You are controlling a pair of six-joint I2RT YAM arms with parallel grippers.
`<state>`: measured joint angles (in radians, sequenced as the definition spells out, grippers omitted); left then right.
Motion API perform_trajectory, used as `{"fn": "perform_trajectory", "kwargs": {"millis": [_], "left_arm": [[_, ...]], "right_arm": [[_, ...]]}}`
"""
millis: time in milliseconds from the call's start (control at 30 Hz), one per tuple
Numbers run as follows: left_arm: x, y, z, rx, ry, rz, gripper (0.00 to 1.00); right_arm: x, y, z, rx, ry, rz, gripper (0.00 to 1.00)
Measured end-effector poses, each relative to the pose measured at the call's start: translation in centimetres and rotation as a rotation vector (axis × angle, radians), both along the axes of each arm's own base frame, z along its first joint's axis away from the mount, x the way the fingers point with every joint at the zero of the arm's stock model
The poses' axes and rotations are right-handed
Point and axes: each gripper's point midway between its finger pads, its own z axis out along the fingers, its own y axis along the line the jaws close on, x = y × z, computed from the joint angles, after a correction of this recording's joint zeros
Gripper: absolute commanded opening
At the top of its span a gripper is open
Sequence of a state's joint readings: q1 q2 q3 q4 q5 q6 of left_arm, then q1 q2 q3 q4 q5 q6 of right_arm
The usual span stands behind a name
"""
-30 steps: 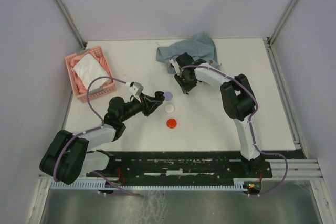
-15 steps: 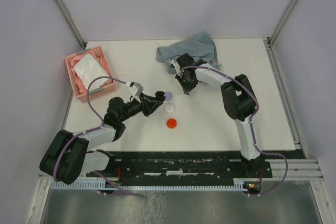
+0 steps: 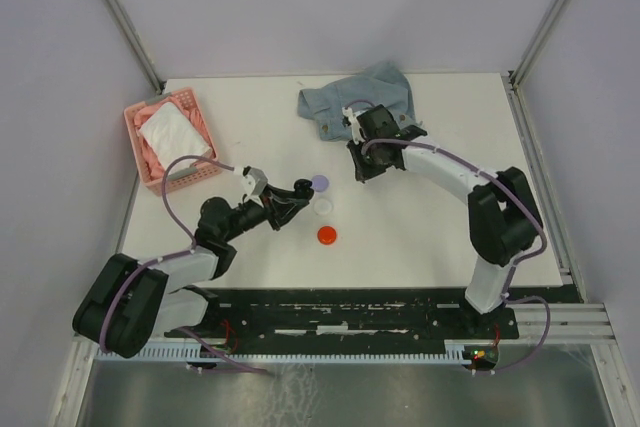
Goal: Insert the wireless bluetooth earbuds into the charging case
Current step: Pick up the earbud from the center of the board, then place the earbud in the charging case.
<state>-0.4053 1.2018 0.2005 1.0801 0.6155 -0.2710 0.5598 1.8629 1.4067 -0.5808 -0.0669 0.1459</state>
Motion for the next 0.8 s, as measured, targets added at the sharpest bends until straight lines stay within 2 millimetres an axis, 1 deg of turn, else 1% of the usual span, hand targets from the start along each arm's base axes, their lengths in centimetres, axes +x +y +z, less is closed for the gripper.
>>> {"fn": "perform_trajectory", "kwargs": {"millis": [133,233,333,467,500,533,633,800], "left_arm": [[-0.4,0.0,0.3,-0.010,-0.027,-0.012,0.03],[-0.7,0.1,0.5,-0.017,-0.044,-0.015,0.03],[-1.0,0.2,0.8,-0.028,-0.070,-0.015,0.03],[-1.4,0.4,1.5,-0.044,-0.109,-0.017,0.03],[-1.5,0.4,1.6,-0.047,-0.118,-0.018,0.03],[-1.6,0.4,1.9,-0.053,-0.131,-0.020,0.03],[-1.9,0.5,2.3,-0.063,-0.157,-0.023,0.03],[-2.4,0.7,2.9,-0.078,-0.193,-0.023,0.03]], "right_arm": [[-1.1,0.8,4.4,0.101,-0.098,-0.019,0.09],[-2.2,1.7,7.4,0.183,-0.166,-0.023,0.08],[-3.9,3.1,10.1,0.275,-0.231,-0.013,0.09],[-6.1,4.6,12.6,0.373,-0.293,0.006,0.09],[-7.2,5.4,13.6,0.418,-0.319,0.019,0.09],[-7.4,5.5,13.9,0.427,-0.324,0.021,0.09],[-8.7,6.8,15.3,0.509,-0.365,0.033,0.10],[-10.3,8.5,16.2,0.623,-0.399,0.041,0.10]]}}
